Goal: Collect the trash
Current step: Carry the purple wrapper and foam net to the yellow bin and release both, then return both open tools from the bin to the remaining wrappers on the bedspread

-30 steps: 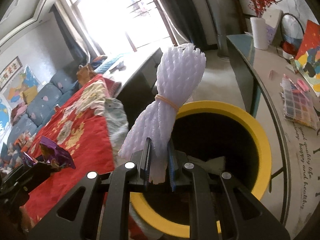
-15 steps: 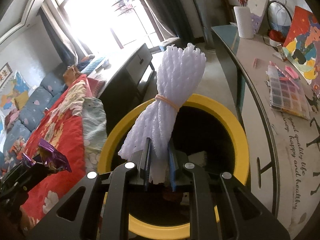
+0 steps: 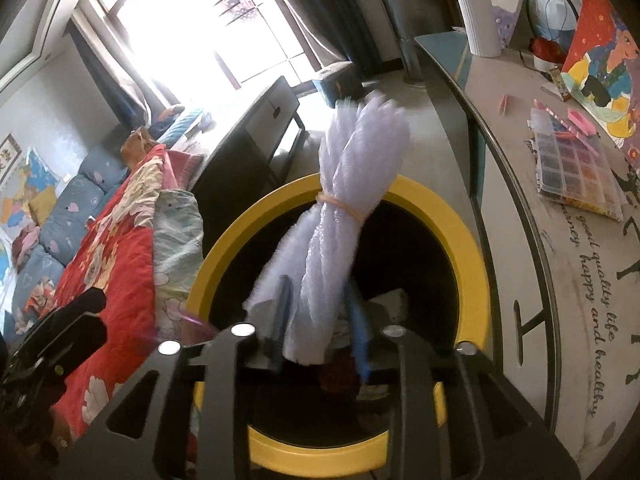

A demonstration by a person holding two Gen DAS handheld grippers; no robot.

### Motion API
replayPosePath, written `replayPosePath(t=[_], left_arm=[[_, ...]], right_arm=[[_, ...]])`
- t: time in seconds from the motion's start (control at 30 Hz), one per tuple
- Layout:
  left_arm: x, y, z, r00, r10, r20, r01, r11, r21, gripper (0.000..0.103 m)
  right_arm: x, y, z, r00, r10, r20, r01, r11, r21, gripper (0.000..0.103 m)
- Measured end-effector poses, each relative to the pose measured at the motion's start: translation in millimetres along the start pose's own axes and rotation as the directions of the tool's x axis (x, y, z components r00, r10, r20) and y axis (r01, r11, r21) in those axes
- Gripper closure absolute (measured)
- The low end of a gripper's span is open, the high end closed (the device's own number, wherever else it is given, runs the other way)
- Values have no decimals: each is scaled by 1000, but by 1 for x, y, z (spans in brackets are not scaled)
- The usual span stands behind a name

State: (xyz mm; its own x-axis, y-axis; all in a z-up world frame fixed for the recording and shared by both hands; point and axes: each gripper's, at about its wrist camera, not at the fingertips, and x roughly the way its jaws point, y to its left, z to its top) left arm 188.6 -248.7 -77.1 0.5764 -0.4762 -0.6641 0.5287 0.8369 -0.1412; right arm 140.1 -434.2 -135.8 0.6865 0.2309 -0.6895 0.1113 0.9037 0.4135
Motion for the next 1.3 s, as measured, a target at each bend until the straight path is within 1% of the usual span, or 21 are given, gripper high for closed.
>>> replayPosePath(t=[0.03, 0.1, 0.13, 0.2, 0.3, 0.43, 0.67, 0.93, 1.1, 1.2, 1.3], left_arm=[[-1, 2, 0, 1000, 4, 4, -4, 1000, -2, 29], [-3, 4, 0, 1000, 15, 12, -15, 1000, -6, 25], [-4, 6, 0, 1000, 17, 14, -16, 1000, -13, 22], [-8, 12, 0, 1000, 14, 21, -13, 999, -39, 13], [-16, 23, -2, 999, 19, 34, -16, 996, -89, 11], [-23, 32, -3, 998, 36, 46, -30, 992, -121, 11], [-38, 42, -8, 997, 44, 67, -33, 987, -156, 11], [-58, 49, -12, 991, 83, 106, -65, 985, -163, 11], [-73, 54, -13, 985, 106, 134, -83, 983, -164, 11], [-79, 56, -15, 983, 118, 143, -93, 981, -170, 11], [-85, 61, -16, 980, 131, 152, -103, 978, -180, 11]], right_arm=[[-1, 0, 0, 1000, -4, 5, 4, 1000, -1, 61], [-2, 1, 1, 1000, -2, 10, 2, 1000, -10, 57], [-3, 2, 1, 1000, -2, 13, 2, 1000, -13, 52], [-6, 5, 2, 999, -12, 30, 12, 1000, -18, 48], [-13, 10, 5, 998, -22, 58, 24, 999, -28, 38], [-24, 19, 8, 995, -29, 100, 33, 998, -45, 31], [-37, 35, 10, 989, -19, 148, 29, 997, -68, 29], [-48, 54, 10, 984, 4, 179, 14, 995, -99, 28], [-53, 68, 10, 981, 23, 192, 1, 992, -129, 28], [-55, 77, 8, 980, 38, 196, -10, 989, -145, 25], [-56, 88, 7, 979, 53, 197, -20, 986, -166, 25]])
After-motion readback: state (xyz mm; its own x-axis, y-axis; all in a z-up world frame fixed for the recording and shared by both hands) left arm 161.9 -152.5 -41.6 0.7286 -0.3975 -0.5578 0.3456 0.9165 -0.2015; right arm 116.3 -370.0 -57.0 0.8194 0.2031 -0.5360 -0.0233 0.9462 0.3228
